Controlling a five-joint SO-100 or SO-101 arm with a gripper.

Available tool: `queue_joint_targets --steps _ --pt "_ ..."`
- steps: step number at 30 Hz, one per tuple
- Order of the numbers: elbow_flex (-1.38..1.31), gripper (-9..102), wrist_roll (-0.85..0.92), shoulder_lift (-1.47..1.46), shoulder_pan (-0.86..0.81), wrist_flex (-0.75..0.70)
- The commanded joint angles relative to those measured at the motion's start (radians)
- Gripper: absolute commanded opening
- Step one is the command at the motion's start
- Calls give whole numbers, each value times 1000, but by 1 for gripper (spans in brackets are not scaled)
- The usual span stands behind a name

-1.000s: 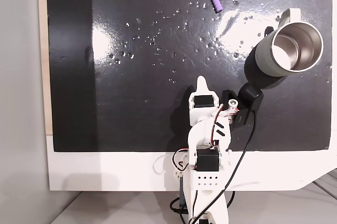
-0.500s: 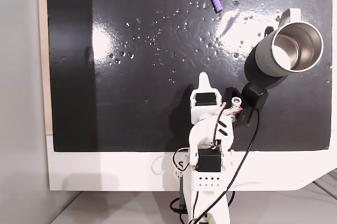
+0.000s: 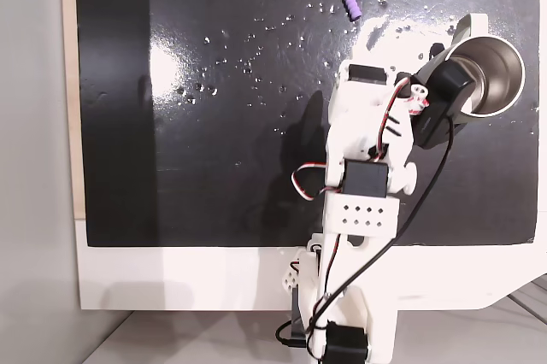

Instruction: Grasp a pengrip and put it in the cup.

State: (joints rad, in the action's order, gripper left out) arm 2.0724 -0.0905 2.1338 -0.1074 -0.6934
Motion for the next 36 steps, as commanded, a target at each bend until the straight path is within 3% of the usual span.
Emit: queue_joint_targets --steps 1,14,29,36 --pt "-221 0 -63 -140 -20 -37" --pt "-698 0 -328 -549 20 -262" --pt "-1063 0 -446 -865 -46 -417" --pt "-1207 0 -426 -985 6 -442"
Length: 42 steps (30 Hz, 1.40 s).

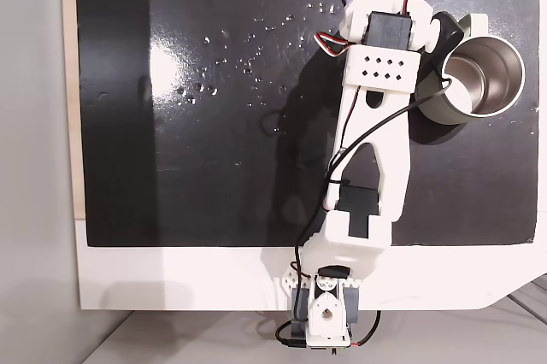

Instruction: Grasp a pengrip and put it in the cup.

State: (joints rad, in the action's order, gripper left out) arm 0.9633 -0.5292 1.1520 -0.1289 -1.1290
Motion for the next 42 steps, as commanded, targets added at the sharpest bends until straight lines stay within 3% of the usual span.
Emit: queue_joint_targets --steps 1,22,30,42 --pt "-115 0 15 -17 38 -8" --pt "-278 2 -40 -238 35 -8" --pt "-290 17 -72 -244 26 -29" --pt "-316 20 -67 -307 34 -31"
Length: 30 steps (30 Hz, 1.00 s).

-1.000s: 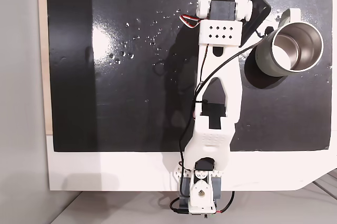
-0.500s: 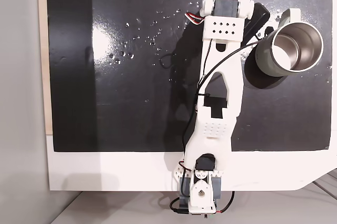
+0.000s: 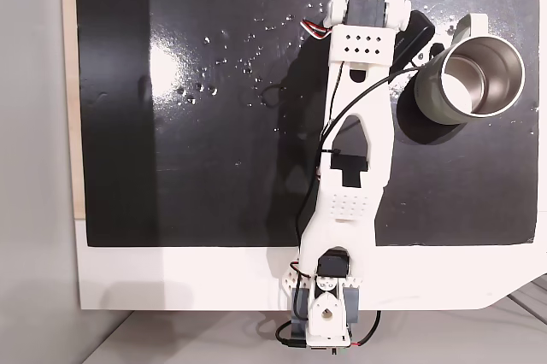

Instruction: Grasp a pengrip and put it in the cup.

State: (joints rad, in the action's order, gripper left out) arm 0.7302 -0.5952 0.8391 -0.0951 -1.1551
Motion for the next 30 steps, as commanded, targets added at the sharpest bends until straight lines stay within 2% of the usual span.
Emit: queue_joint_targets --steps 1,17,26,30 --pt "-89 20 -2 -2 0 -5" --pt "-164 18 -2 -135 -31 -25" --pt "-170 3 -34 -163 -40 -37" --pt "-170 0 -46 -169 -51 -37"
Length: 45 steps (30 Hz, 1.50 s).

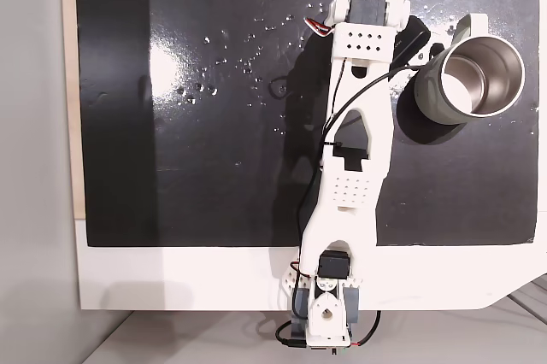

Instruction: Grasp a pengrip and put it in the cup.

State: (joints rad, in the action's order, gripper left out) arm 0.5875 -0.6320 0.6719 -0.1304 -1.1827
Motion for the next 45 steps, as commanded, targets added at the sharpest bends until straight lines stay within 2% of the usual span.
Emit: queue_joint_targets --steps 1,8,21,30,38,45 --pt "-28 0 -12 -3 -17 -12" --pt "-40 0 -21 6 -28 -29" --pt "-17 0 37 291 66 -34" --pt "-17 0 163 468 84 -57" --pt "-178 0 299 511 38 -230" --pt "-186 0 357 620 -46 -356"
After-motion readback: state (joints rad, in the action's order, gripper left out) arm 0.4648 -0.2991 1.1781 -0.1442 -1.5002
